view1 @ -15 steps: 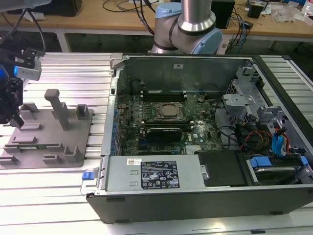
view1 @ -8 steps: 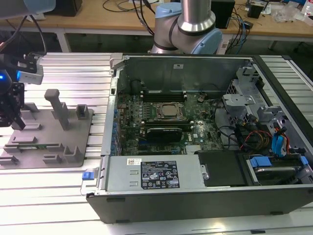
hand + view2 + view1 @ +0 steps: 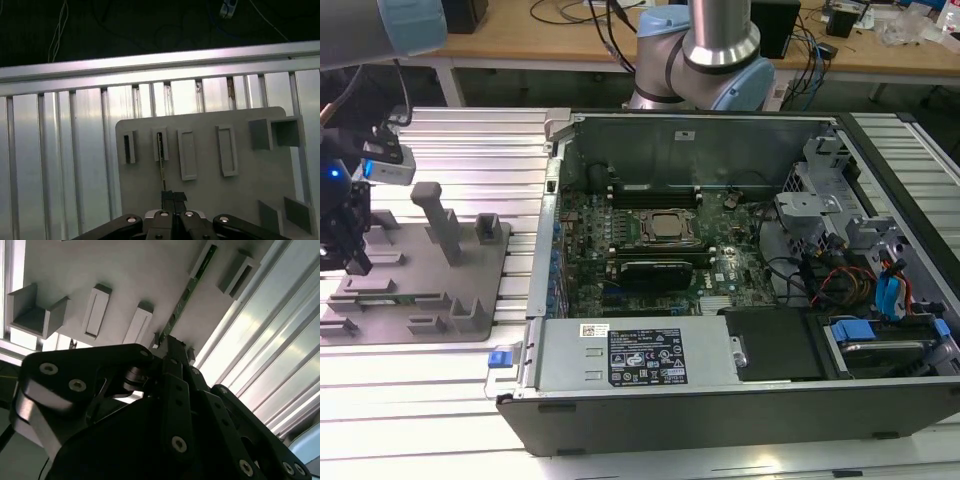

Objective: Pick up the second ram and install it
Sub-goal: 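Pick up the second ram and move it above second insertion slot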

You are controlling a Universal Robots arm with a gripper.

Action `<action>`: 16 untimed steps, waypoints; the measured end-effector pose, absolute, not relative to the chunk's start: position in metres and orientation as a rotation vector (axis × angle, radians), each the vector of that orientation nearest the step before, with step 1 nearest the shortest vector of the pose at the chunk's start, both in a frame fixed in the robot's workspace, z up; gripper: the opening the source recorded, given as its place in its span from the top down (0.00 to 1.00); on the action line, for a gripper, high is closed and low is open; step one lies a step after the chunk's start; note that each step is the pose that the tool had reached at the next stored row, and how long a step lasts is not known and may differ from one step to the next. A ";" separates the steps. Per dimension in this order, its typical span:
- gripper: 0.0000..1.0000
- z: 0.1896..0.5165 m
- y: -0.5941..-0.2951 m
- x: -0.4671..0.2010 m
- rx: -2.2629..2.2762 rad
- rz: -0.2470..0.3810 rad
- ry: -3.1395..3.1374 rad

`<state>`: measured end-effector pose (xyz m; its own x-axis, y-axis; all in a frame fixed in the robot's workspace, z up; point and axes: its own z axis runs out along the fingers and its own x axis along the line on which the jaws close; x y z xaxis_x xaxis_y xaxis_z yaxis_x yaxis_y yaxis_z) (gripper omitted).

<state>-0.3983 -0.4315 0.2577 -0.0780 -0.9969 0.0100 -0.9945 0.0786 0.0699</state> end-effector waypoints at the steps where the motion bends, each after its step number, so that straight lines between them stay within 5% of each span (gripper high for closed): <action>1: 0.92 0.255 -0.431 -0.398 2.099 -0.072 -2.259; 12: 0.92 0.244 -0.431 -0.398 2.168 -0.069 -2.191; 15: 0.66 0.243 -0.431 -0.398 2.168 -0.069 -2.190; 16: 0.66 0.243 -0.431 -0.398 2.168 -0.069 -2.190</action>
<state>-0.3983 -0.4315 0.2435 -0.0096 -0.9999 0.0102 -0.9973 0.0104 0.0730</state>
